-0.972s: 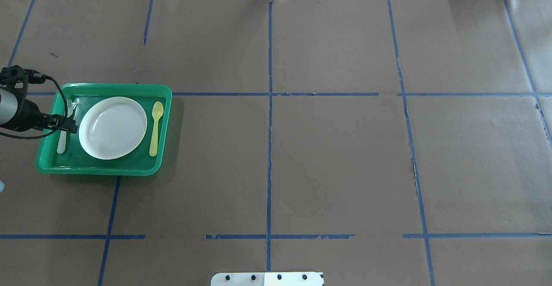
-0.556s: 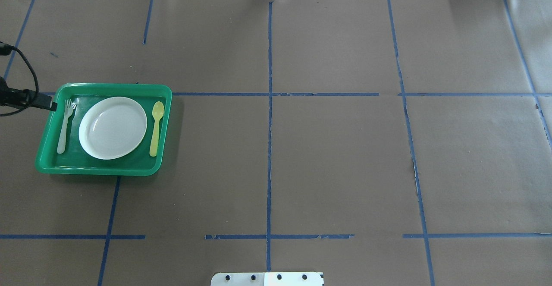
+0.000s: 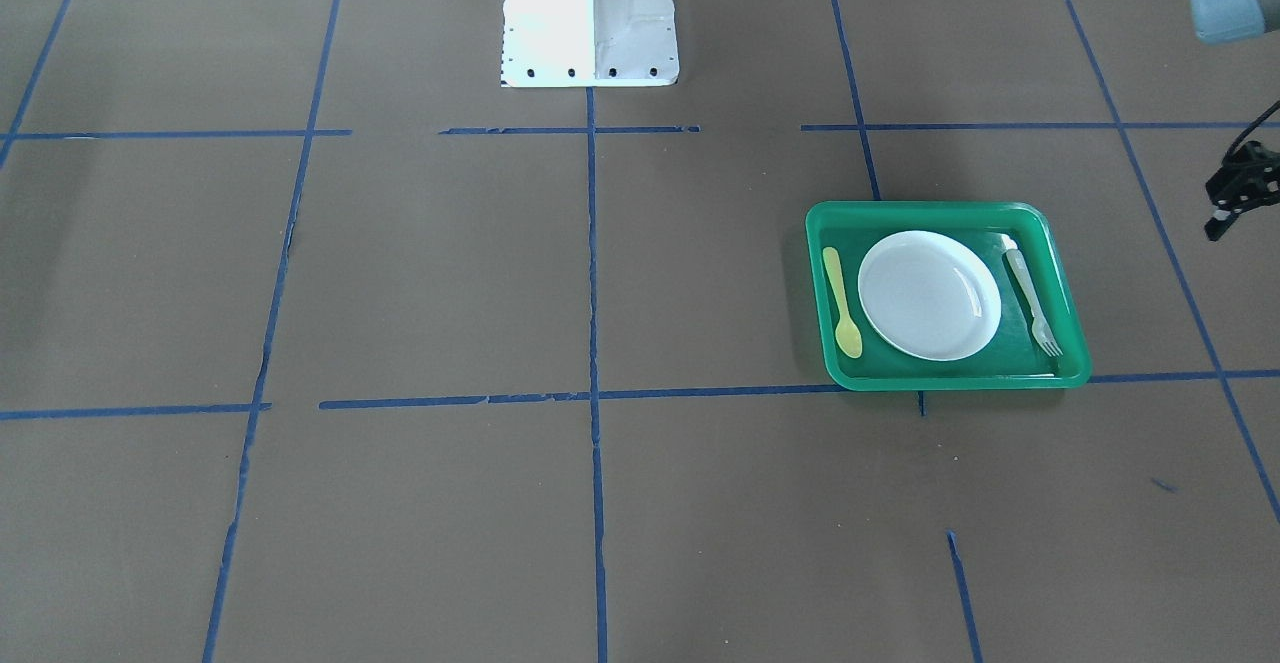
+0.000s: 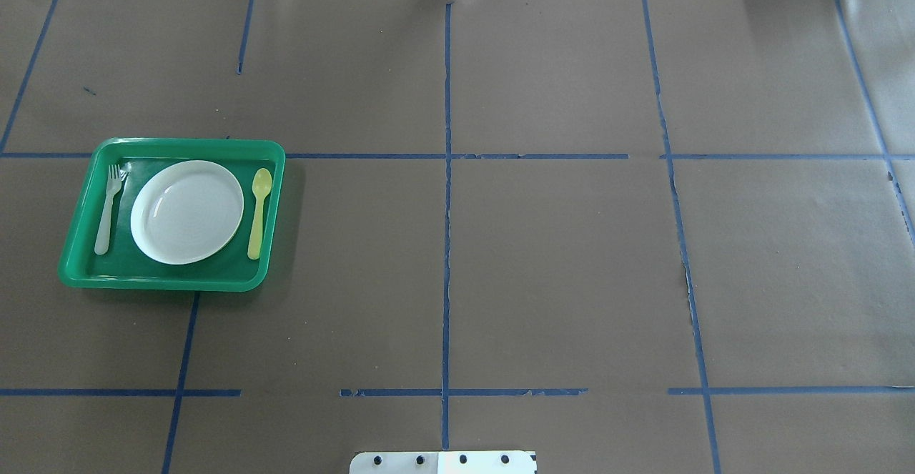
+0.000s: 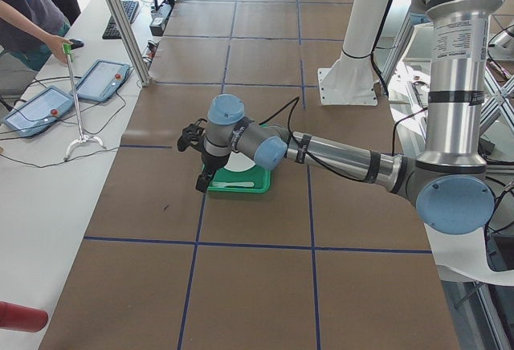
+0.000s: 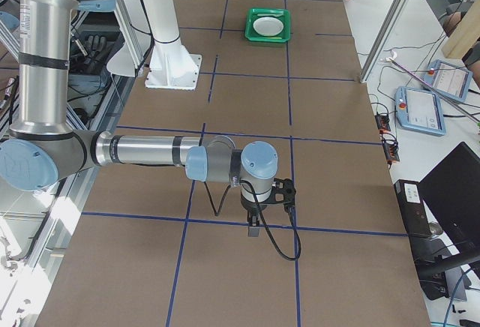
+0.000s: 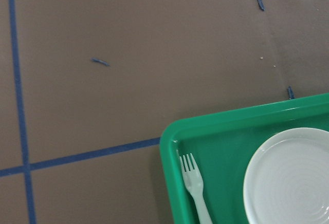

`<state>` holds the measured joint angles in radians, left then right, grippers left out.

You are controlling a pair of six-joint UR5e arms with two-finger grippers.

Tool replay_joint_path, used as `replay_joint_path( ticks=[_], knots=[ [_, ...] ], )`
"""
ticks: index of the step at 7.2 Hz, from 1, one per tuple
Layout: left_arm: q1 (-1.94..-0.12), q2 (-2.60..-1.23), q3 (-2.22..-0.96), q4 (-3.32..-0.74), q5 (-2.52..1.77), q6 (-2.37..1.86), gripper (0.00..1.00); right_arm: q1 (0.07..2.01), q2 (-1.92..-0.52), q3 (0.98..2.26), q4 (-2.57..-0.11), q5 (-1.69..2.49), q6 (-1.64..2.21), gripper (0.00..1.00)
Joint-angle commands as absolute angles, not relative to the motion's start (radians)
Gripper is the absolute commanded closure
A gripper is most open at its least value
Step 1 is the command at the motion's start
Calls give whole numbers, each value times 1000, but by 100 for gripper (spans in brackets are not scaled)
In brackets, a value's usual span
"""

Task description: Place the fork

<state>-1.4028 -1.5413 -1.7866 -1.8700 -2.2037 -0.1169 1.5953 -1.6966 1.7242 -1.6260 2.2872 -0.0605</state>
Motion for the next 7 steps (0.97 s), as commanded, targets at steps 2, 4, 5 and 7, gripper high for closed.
replay_joint_path(
  ticks=[2, 4, 5, 7],
  knots=[
    [-1566, -1491, -1678, -1738, -2268, -23, 0, 1595, -1697, 1724, -1626, 2287, -61, 0],
    [-1571, -1398, -1675, -1735, -2382, -2, 0, 1595, -1697, 1724, -1626, 2287, -61, 0],
    [-1571, -1393, -1678, -1732, -2382, -2, 0, 1595, -1697, 1724, -1626, 2287, -60, 0],
    [-1571, -1396, -1690, -1662, -2379, 2, 0, 1595, -1697, 1724, -1626, 2287, -60, 0]
  ],
)
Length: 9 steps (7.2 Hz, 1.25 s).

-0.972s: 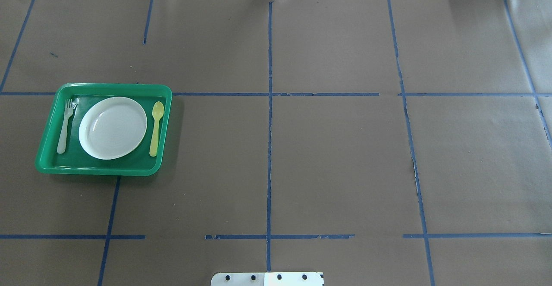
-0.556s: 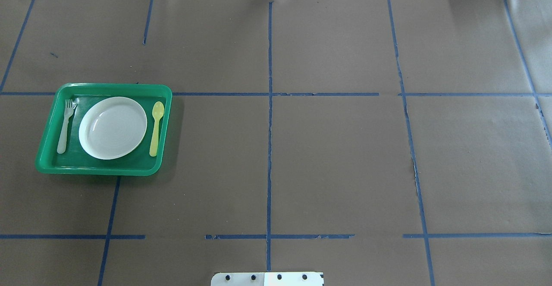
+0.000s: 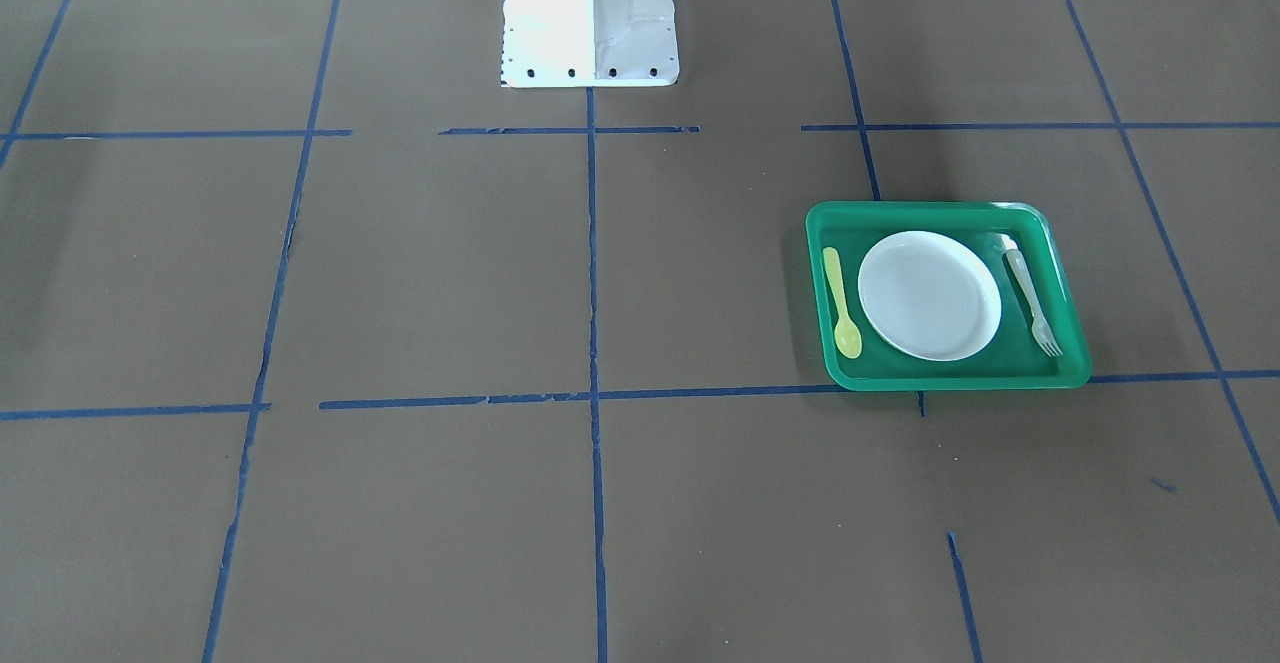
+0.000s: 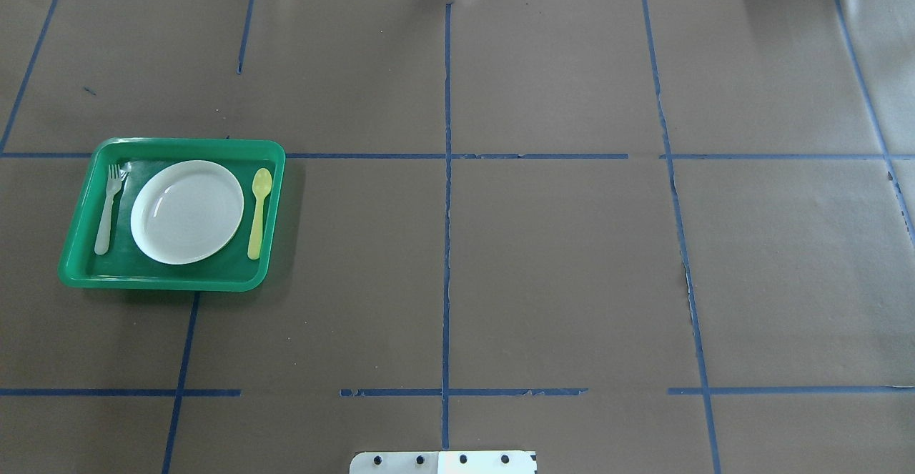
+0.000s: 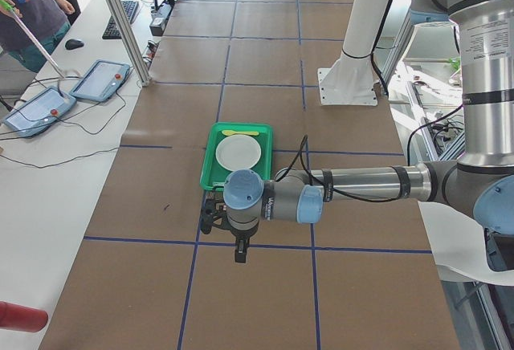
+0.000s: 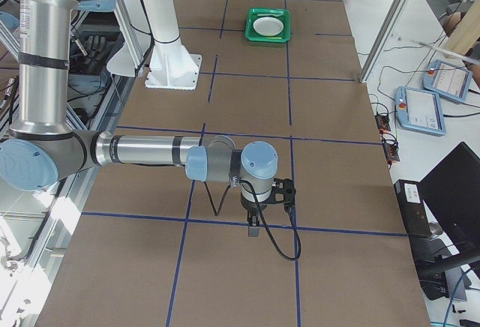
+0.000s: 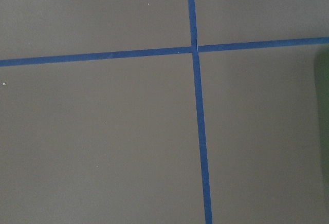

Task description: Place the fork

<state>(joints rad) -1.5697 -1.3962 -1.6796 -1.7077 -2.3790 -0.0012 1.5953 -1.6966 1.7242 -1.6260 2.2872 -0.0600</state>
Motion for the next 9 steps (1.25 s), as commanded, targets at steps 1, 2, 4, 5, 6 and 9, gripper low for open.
replay_joint_path(
  ticks=[1, 2, 4, 5, 6, 9],
  knots=[
    [-1568, -1397, -1695, -1652, -2379, 41, 0, 1595, -1697, 1724, -1626, 2287, -60, 0],
    [-1577, -1405, -1703, -1582, -2379, 79, 0, 1595, -1697, 1724, -1626, 2287, -61, 0],
    [-1634, -1407, -1733, -1510, -2375, 133, 0, 1595, -1697, 1724, -1626, 2287, -61, 0],
    [-1644, -1407, -1730, -1511, -2375, 133, 0, 1595, -1697, 1724, -1626, 2287, -61, 0],
    [-1651, -1408, -1729, -1509, -2375, 133, 0, 1595, -1697, 1724, -1626, 2287, -60, 0],
    [-1651, -1408, -1727, -1511, -2375, 133, 0, 1595, -1697, 1724, -1626, 2287, -61, 0]
  ],
)
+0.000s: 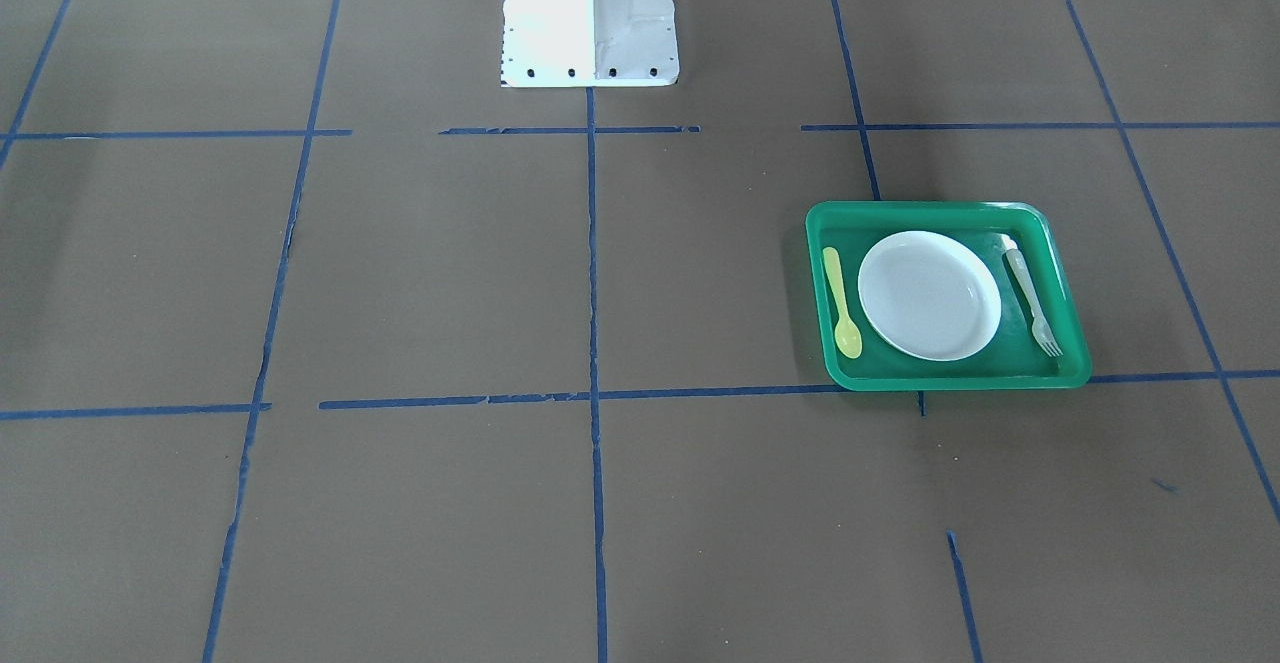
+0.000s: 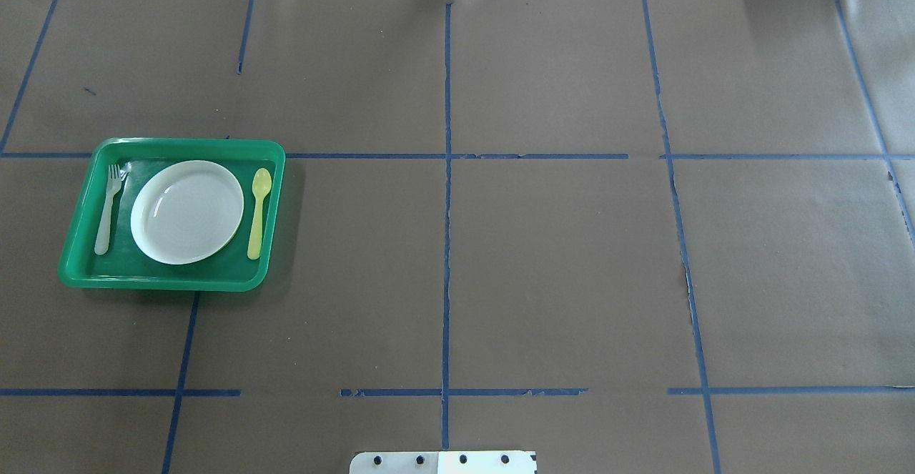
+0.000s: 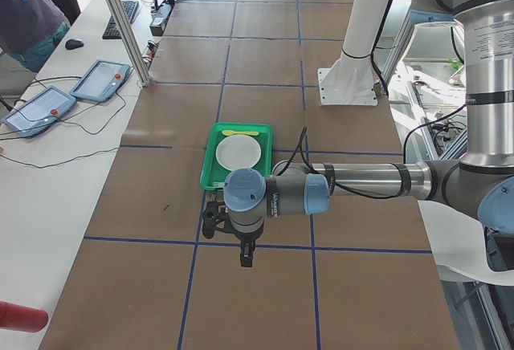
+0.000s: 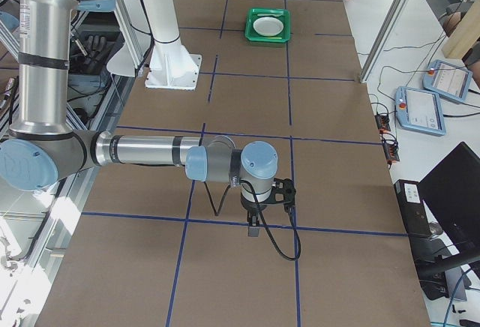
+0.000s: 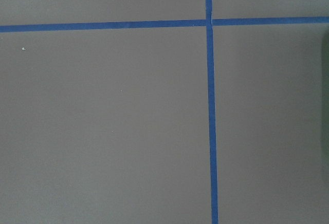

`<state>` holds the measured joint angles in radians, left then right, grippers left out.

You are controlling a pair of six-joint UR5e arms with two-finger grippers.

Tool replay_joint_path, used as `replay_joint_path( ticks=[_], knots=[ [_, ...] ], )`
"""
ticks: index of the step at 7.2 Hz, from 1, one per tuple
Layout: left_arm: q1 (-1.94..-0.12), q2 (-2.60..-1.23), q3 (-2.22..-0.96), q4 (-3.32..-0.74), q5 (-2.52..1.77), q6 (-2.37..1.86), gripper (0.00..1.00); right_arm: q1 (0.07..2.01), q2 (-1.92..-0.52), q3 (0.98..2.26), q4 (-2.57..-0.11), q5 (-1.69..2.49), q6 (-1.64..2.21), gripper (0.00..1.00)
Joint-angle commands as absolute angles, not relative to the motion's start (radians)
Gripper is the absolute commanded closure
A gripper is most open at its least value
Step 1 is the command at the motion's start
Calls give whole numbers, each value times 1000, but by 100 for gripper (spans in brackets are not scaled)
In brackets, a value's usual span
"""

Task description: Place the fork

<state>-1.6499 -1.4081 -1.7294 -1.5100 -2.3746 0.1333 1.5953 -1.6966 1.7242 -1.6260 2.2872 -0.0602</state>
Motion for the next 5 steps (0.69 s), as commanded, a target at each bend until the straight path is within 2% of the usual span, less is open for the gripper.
replay_joint_path(
  ticks=[1, 5],
  knots=[
    [-1651, -1410, -1729, -1511, -2375, 133, 0, 1595, -1697, 1724, -1626, 2287, -60, 0],
    [-1651, -1410, -1729, -1514, -2375, 132, 0, 1595, -1697, 1724, -1626, 2287, -61, 0]
  ],
)
